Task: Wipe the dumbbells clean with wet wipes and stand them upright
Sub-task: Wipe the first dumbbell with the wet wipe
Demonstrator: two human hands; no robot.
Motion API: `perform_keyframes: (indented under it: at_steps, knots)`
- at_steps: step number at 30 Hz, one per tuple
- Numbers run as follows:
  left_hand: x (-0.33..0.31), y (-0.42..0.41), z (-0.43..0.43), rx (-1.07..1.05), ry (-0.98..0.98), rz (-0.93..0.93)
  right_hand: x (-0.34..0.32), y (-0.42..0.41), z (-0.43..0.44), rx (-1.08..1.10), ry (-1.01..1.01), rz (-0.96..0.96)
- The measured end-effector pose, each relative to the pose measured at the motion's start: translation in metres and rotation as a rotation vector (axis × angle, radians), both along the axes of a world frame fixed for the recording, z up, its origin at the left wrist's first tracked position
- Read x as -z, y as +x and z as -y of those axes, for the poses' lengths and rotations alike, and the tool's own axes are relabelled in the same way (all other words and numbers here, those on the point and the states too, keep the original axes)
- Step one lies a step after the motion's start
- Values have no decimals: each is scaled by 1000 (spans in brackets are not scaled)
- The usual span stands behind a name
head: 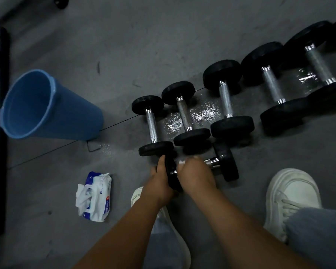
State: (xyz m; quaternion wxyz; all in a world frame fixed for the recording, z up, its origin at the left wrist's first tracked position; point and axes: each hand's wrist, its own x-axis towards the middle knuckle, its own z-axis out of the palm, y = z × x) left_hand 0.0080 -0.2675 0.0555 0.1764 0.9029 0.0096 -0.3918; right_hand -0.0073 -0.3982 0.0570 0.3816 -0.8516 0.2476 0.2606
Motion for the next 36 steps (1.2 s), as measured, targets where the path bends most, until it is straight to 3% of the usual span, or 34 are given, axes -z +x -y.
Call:
perform_keyframes:
  at_steps: [2, 6, 10, 15, 18, 20, 22, 26, 29, 32, 34, 36]
  knots:
    - [0, 0, 1, -8, -12, -3, 5, -9, -1, -65, 77, -111]
    - [2, 0, 0, -13, -17, -5, 2, -20, -7, 190, 95, 104]
    - [2, 0, 0, -18, -23, 2, 8, -21, -5, 165, 140, 45]
    - [2, 1, 0, -24, -25, -6, 6, -20, 7, 485, 153, 213]
    - [2, 1, -1, -9, -33, 5, 10, -21, -7, 304, 339, 120]
    - [3, 1, -1, -14, -34, 2, 9, -23, -11, 373, 436, 139]
    - [3, 1, 0, -33, -35, 1, 16, -25, -7, 528, 273, 204]
    - [3, 2, -1, -25, -43, -10, 22, -31, -3, 293, 296, 108]
    - [1, 2, -2, -13, -33, -10, 26, -30, 4, 425, 159, 164]
    - [2, 0, -2, -11, -41, -7, 25, -27, -4, 231, 282, 15]
    - [2, 1, -2, -6, -40, -2, 18, -24, -7, 289, 383, 104]
    - [3, 3, -3, 10, -19, -1, 25, -23, -5, 422, 290, 177]
